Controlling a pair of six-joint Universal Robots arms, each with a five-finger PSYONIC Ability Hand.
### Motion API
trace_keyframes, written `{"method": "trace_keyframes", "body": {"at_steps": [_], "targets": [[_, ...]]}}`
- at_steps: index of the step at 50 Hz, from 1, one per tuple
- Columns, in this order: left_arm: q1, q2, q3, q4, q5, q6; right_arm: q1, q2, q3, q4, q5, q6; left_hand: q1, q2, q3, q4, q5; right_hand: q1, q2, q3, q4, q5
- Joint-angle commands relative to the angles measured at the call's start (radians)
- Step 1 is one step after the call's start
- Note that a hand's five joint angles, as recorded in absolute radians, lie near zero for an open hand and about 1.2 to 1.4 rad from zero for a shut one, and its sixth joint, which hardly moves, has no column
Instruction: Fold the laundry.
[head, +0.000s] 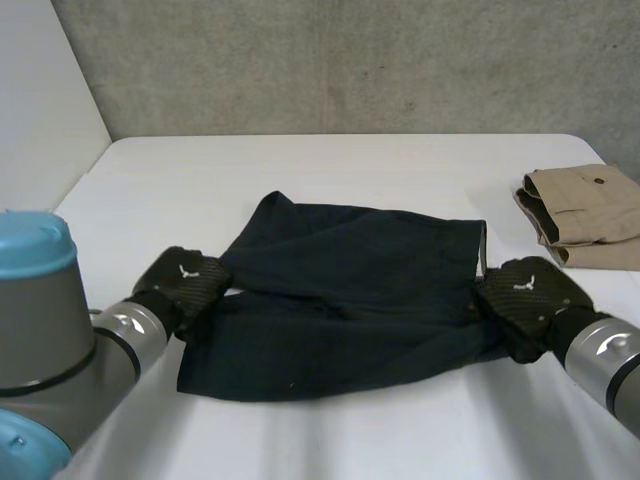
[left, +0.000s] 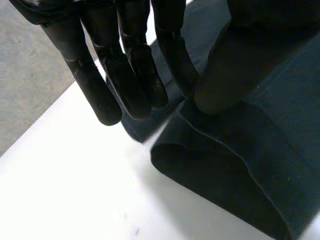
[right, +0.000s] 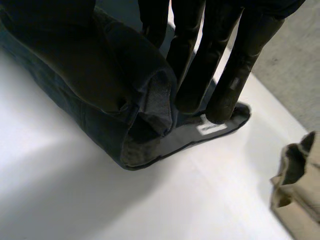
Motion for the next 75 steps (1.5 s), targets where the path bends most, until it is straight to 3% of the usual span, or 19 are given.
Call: {"method": "trace_keyframes", "body": {"at_steps": [1, 10, 23, 34, 38, 45, 55, 67, 68, 69, 70, 72, 75], "targets": [[0.001, 0.187, 0.016, -0.174, 0.001, -0.002, -0.01, -0.17, -0.094, 0.216, -0.013, -0.026, 0.249, 0.2, 0.208, 0.199, 0.245, 0.409, 0.218, 0.205, 0.203, 0.244], [-0.005, 0.433, -0.001, -0.352, 0.004, 0.001, -0.054, -0.269, -0.184, 0.451, -0.107, -0.181, 0.249, 0.2, 0.208, 0.199, 0.245, 0.409, 0.218, 0.205, 0.203, 0.244], [-0.026, 0.436, -0.022, -0.386, 0.012, -0.012, -0.164, -0.255, -0.177, 0.546, -0.133, -0.333, 0.249, 0.2, 0.208, 0.199, 0.245, 0.409, 0.218, 0.205, 0.203, 0.244], [-0.066, -0.047, 0.205, -0.071, 0.003, -0.003, -0.16, 0.04, -0.232, 0.351, -0.116, -0.206, 0.249, 0.2, 0.208, 0.199, 0.245, 0.409, 0.218, 0.205, 0.203, 0.244], [-0.079, -0.231, 0.39, -0.005, -0.01, -0.003, -0.122, 0.102, -0.272, 0.244, -0.059, -0.128, 0.249, 0.2, 0.208, 0.199, 0.245, 0.409, 0.218, 0.205, 0.203, 0.244], [-0.089, -0.51, 0.709, 0.136, -0.048, 0.004, 0.015, 0.244, -0.359, 0.066, 0.128, -0.092, 0.249, 0.2, 0.208, 0.199, 0.245, 0.409, 0.218, 0.205, 0.203, 0.244], [-0.097, -0.748, 0.953, 0.291, -0.05, 0.067, 0.052, 0.45, -0.439, -0.214, 0.272, -0.103, 0.249, 0.2, 0.208, 0.199, 0.245, 0.409, 0.218, 0.205, 0.203, 0.244], [-0.109, -0.888, 1.095, 0.44, -0.047, 0.069, 0.07, 0.636, -0.545, -0.44, 0.324, -0.167, 0.249, 0.2, 0.208, 0.199, 0.245, 0.409, 0.218, 0.205, 0.203, 0.244], [-0.114, -0.891, 1.087, 0.461, -0.045, 0.067, 0.072, 0.647, -0.558, -0.448, 0.33, -0.169, 0.057, 0.009, 0.016, 0.008, 0.054, 0.114, -0.077, -0.09, -0.092, -0.051], [-0.117, -0.891, 1.081, 0.47, -0.045, 0.069, 0.072, 0.656, -0.571, -0.449, 0.337, -0.17, -0.253, -0.301, -0.294, -0.302, -0.256, -0.427, -0.618, -0.631, -0.633, -0.592], [-0.12, -0.891, 1.072, 0.481, -0.047, 0.067, 0.075, 0.662, -0.591, -0.446, 0.347, -0.175, -0.57, -0.618, -0.611, -0.619, -0.573, -0.812, -1.004, -1.016, -1.018, -0.977], [-0.132, -0.879, 1.038, 0.516, -0.05, 0.069, 0.075, 0.656, -0.605, -0.443, 0.357, -0.172, -0.973, -1.022, -1.014, -1.022, -0.977, -0.812, -1.004, -1.016, -1.018, -0.977], [-0.141, -0.834, 0.986, 0.55, -0.054, 0.067, 0.066, 0.6, -0.602, -0.451, 0.36, -0.146, -0.973, -1.022, -1.014, -1.022, -0.977, -0.812, -1.004, -1.016, -1.018, -0.977]]}}
